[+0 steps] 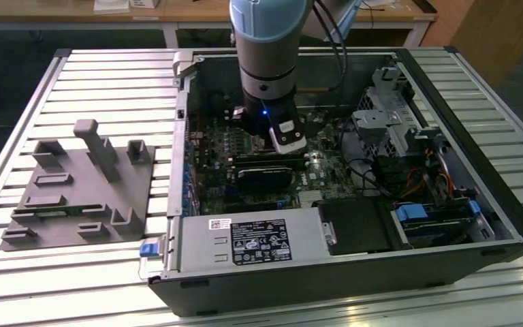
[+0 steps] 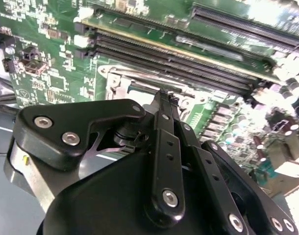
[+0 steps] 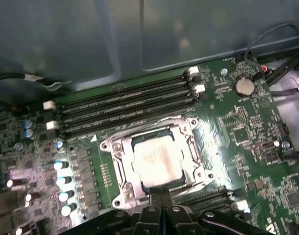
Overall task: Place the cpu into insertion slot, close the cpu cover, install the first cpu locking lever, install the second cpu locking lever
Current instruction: 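Install the second cpu locking lever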
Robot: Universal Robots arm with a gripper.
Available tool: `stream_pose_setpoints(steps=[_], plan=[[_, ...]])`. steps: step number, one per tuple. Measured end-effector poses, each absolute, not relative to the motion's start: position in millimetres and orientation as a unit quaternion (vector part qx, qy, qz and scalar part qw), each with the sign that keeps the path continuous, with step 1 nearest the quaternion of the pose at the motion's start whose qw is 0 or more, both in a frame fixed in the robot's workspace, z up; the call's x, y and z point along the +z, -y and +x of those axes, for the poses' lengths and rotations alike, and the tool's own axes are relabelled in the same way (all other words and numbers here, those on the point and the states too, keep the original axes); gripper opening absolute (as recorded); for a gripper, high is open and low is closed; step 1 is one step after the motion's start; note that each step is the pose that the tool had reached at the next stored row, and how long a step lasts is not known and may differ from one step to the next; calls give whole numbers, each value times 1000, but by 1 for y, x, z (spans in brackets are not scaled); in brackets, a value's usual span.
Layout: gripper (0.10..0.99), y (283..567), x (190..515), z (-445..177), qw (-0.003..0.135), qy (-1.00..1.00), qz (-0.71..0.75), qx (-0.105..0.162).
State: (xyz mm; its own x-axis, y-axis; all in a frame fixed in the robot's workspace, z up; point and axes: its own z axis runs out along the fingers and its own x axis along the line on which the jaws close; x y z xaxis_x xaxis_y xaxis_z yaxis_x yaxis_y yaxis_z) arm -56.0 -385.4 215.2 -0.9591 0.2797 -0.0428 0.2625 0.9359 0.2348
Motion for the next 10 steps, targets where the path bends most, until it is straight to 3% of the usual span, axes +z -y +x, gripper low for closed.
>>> stream_pose_setpoints(steps=[10], plan=[[106, 359, 214, -50, 41, -986, 137, 88]])
